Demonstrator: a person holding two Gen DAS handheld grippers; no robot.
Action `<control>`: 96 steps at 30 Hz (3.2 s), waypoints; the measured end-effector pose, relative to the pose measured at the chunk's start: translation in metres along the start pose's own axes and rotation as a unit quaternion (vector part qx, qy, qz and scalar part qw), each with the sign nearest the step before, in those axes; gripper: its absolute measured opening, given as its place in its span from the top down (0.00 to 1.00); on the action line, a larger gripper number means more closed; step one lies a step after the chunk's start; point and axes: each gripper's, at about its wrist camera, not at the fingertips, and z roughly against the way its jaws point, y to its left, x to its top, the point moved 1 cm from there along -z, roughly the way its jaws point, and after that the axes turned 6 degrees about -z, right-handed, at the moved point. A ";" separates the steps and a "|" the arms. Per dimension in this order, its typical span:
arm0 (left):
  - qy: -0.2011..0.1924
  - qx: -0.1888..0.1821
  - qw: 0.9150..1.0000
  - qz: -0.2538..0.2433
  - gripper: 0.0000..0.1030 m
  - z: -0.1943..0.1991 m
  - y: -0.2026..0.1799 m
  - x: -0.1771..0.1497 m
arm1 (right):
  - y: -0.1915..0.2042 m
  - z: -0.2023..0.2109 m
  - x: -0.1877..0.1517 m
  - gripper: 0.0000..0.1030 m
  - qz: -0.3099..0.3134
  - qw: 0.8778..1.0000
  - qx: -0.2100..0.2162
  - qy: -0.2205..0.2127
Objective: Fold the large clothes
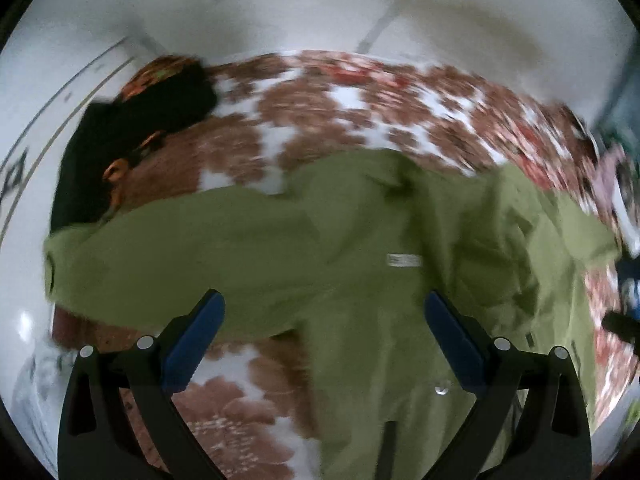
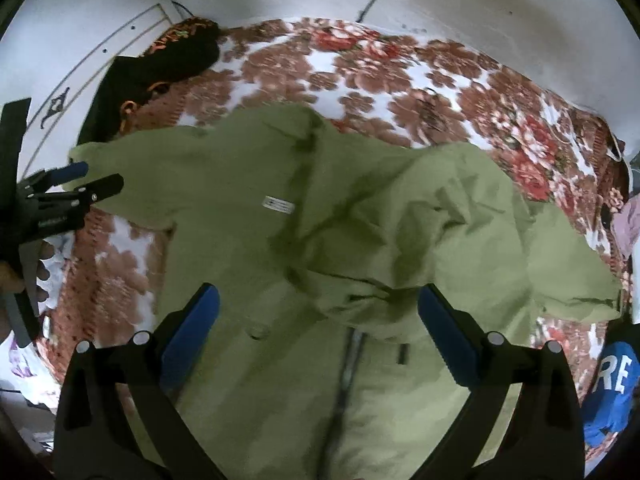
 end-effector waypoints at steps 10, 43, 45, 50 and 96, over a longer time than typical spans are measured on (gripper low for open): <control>0.025 0.071 0.986 0.149 0.05 -0.013 0.188 -0.053 | 0.081 -0.024 0.032 0.05 0.022 1.000 0.014 0.005; -0.036 0.096 0.930 0.353 0.58 -0.130 0.454 -0.124 | 0.172 -0.263 0.020 0.05 0.117 0.984 -0.002 0.137; -0.046 0.082 0.929 0.358 0.76 -0.130 0.454 -0.123 | 0.172 -0.276 0.015 0.05 0.108 0.984 0.001 0.140; -0.061 0.091 0.942 0.316 0.92 -0.115 0.439 -0.111 | 0.171 -0.287 0.005 0.05 0.101 0.986 -0.005 0.133; -0.213 -0.072 0.974 -0.036 0.96 0.039 -0.037 0.162 | 0.129 -0.237 -0.058 0.04 0.109 0.993 -0.009 -0.038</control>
